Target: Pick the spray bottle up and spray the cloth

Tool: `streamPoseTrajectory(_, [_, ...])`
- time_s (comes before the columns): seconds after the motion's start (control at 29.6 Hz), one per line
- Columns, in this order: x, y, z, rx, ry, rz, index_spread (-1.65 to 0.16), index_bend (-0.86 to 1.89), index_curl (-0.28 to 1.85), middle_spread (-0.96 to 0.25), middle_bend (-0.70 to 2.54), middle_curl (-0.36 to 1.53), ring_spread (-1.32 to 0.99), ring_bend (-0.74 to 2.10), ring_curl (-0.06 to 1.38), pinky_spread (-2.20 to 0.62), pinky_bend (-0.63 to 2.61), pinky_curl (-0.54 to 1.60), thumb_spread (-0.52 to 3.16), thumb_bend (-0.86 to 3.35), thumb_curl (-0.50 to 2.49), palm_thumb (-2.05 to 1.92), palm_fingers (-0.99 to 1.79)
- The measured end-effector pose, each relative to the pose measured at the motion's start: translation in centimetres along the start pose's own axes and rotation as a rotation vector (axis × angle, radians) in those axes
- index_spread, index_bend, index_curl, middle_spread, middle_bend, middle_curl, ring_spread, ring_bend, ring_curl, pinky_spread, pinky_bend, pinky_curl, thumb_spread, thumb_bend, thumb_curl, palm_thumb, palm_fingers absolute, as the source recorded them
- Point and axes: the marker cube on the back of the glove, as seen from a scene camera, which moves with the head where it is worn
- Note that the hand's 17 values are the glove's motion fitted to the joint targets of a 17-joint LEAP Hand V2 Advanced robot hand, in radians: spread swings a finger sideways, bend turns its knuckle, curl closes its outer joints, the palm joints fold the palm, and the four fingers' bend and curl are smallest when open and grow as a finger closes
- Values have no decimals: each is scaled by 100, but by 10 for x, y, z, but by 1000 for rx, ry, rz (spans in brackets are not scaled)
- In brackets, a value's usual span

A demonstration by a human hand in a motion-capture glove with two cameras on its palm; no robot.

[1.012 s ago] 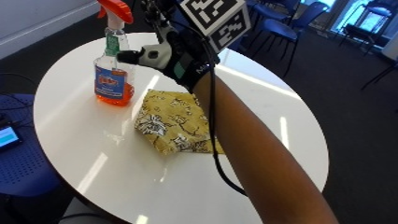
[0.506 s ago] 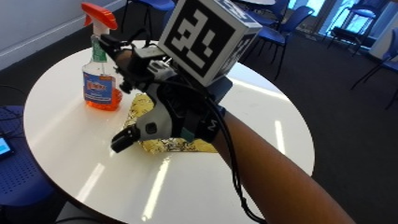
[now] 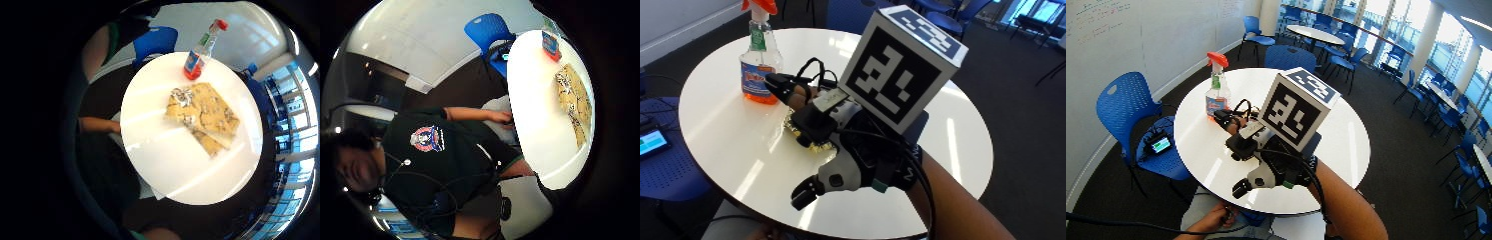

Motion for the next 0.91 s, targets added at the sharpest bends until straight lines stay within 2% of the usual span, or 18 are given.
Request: streamPoseTrajectory(0.91, [-9, 4, 4, -40, 68, -8, -43, 13, 20, -7, 28, 35, -6, 43, 31, 24, 37, 34, 88, -3, 34, 57, 27])
